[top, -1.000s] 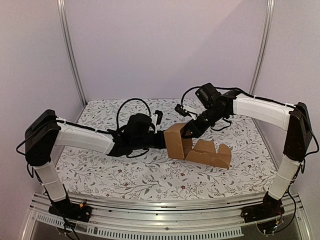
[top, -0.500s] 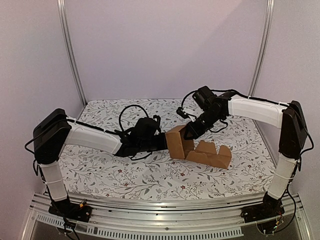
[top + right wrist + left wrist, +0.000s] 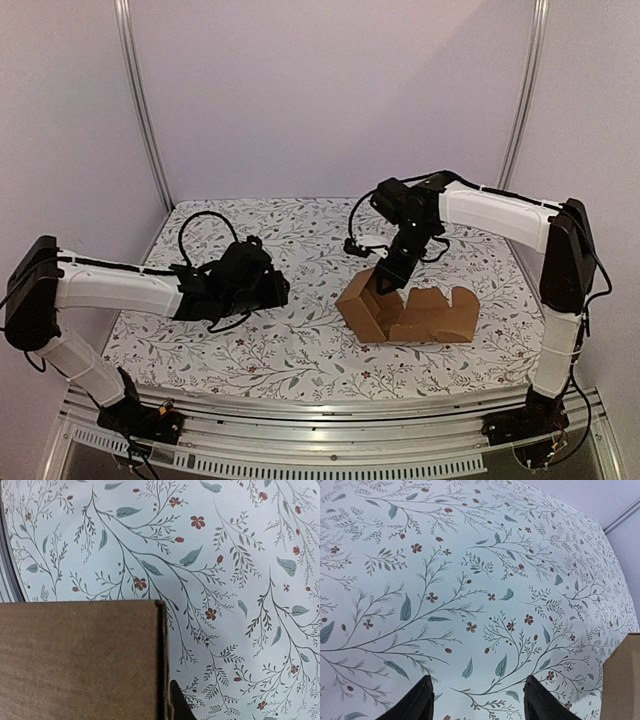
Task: Fold the paper box
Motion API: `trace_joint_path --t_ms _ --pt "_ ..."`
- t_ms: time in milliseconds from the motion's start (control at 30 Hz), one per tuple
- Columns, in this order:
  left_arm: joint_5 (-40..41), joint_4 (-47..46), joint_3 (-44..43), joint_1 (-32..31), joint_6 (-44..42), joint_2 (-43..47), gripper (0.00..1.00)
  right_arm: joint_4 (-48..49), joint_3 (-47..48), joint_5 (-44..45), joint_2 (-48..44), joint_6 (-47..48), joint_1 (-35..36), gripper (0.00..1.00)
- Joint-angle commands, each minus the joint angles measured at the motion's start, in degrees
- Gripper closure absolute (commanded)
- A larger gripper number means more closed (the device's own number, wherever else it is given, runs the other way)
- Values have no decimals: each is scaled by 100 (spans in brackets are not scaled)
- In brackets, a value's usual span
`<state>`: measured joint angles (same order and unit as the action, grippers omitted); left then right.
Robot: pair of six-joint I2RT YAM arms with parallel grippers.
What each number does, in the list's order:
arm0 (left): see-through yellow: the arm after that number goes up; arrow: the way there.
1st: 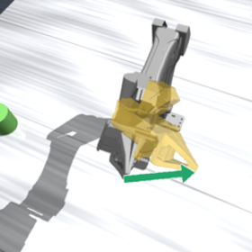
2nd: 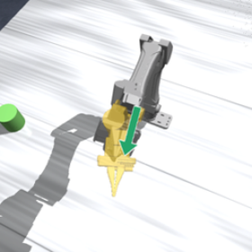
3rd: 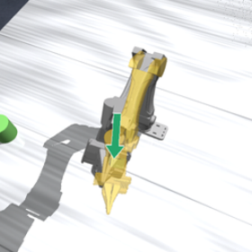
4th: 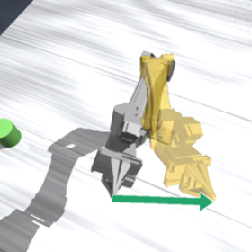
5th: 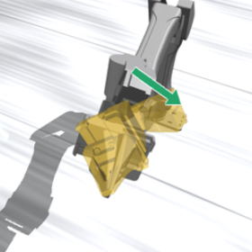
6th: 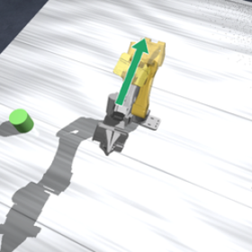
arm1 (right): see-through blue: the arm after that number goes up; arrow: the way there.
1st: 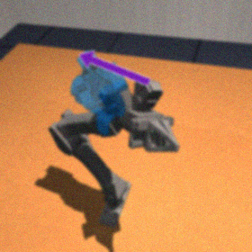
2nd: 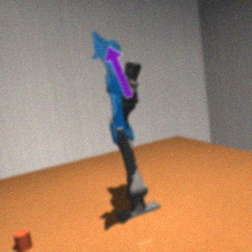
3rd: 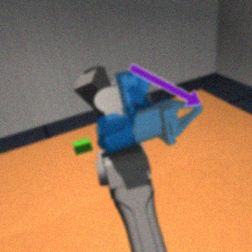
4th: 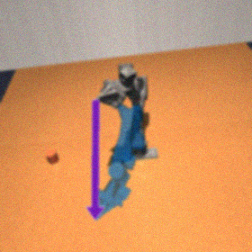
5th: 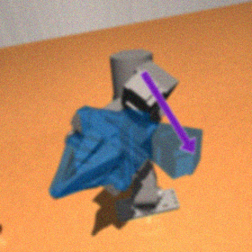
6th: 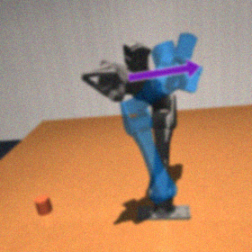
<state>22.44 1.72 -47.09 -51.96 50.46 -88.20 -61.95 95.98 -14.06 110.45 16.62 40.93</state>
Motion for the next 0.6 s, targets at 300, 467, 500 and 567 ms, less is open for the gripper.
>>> trace_joint_path --t_ms 300,467,500,567 --pt "541 859 365 71 -820 1400 39 -2473 1975 1973 2098 1022 1040 83" --pt "-58 267 522 127 -1452 1697 37 -2928 2488 1319 1474 1120 1040 53" --pt "-169 262 433 144 -1633 1690 37 -2955 2534 1208 1337 1145 1040 47" --pt "-389 320 215 160 -1948 1605 36 -2960 2572 1163 946 1250 1036 38"
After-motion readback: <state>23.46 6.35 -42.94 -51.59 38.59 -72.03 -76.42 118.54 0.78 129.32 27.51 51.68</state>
